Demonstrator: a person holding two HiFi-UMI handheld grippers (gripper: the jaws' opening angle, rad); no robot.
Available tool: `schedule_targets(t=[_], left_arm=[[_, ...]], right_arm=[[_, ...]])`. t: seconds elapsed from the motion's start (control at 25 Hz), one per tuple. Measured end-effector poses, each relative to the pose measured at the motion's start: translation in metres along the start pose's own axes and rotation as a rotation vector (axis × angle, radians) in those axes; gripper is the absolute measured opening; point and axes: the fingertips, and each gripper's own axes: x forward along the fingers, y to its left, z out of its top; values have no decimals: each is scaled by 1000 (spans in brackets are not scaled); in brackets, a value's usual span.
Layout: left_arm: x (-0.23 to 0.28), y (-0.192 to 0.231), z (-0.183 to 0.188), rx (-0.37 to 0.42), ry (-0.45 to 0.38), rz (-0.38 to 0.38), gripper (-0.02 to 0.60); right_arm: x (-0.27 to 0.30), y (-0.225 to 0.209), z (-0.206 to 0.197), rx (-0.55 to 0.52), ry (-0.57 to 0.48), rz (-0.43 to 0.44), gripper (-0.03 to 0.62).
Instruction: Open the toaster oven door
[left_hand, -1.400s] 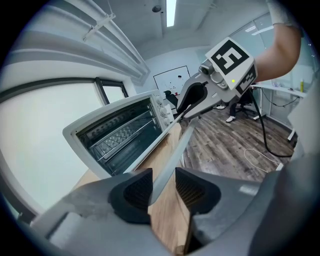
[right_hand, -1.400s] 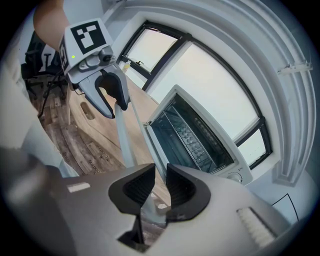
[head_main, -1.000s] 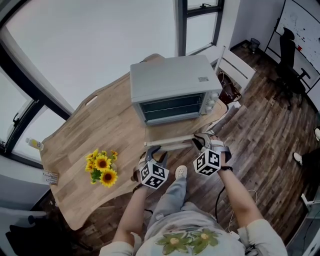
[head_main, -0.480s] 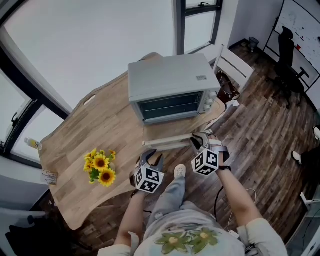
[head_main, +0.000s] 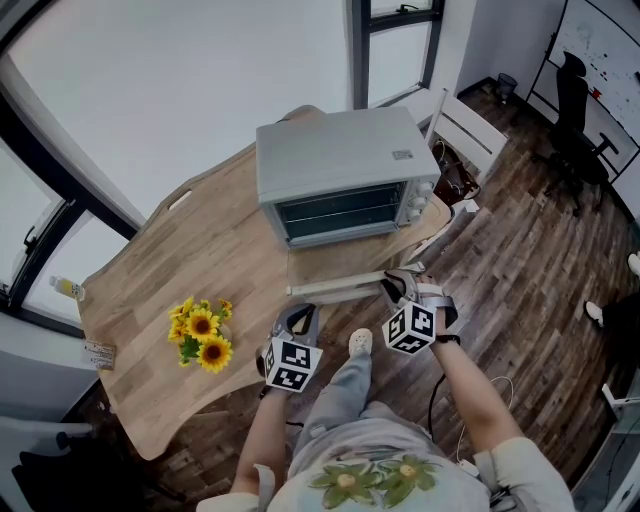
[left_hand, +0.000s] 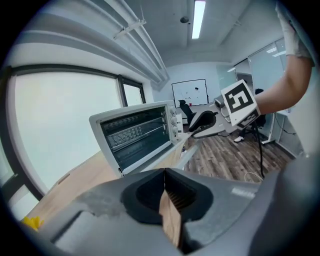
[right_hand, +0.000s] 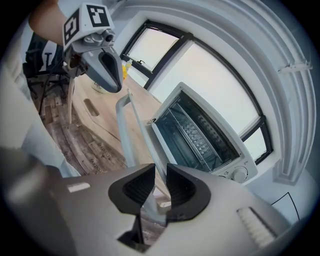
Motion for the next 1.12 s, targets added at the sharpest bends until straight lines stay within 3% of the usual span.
schedule_targets(t=[1.12], left_arm=[[2,-4,-15,-34,39,-24,5]], right_arm=[[12,44,-28,-24,61,71,77]])
